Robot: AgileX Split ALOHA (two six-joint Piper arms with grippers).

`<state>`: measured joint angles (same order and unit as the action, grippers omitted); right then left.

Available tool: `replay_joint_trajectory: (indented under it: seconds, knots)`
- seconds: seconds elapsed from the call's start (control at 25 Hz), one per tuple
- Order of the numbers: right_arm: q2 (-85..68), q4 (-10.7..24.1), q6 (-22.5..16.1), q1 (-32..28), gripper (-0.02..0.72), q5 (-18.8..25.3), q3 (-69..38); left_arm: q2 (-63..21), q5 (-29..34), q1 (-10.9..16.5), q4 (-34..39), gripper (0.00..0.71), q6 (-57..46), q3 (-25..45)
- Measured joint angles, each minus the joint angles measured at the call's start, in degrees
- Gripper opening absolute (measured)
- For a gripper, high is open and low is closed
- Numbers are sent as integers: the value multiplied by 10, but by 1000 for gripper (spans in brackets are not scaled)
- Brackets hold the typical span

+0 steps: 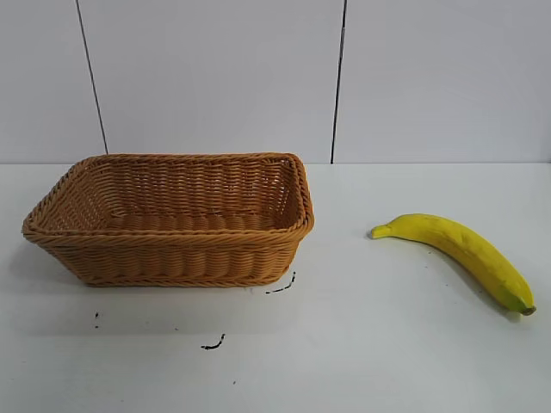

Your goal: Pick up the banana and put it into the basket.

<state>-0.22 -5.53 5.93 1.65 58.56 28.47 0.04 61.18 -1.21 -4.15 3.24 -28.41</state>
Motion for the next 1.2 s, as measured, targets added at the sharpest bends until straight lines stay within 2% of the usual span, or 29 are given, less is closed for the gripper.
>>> replay_joint_trajectory:
  seconds: [0.44, 0.56, 0.96, 1.2]
  knots:
    - [1, 2, 0, 0, 692, -1, 1, 0, 0, 0, -1, 690, 0, 0]
    - [37, 2, -15, 0, 692, 0, 25, 0, 0, 0, -1, 690, 0, 0]
    - [370, 6, -24, 0, 692, -1, 175, 0, 0, 0, 0, 690, 0, 0]
    - [604, 6, -23, 0, 692, 43, 281, 0, 0, 0, 0, 690, 0, 0]
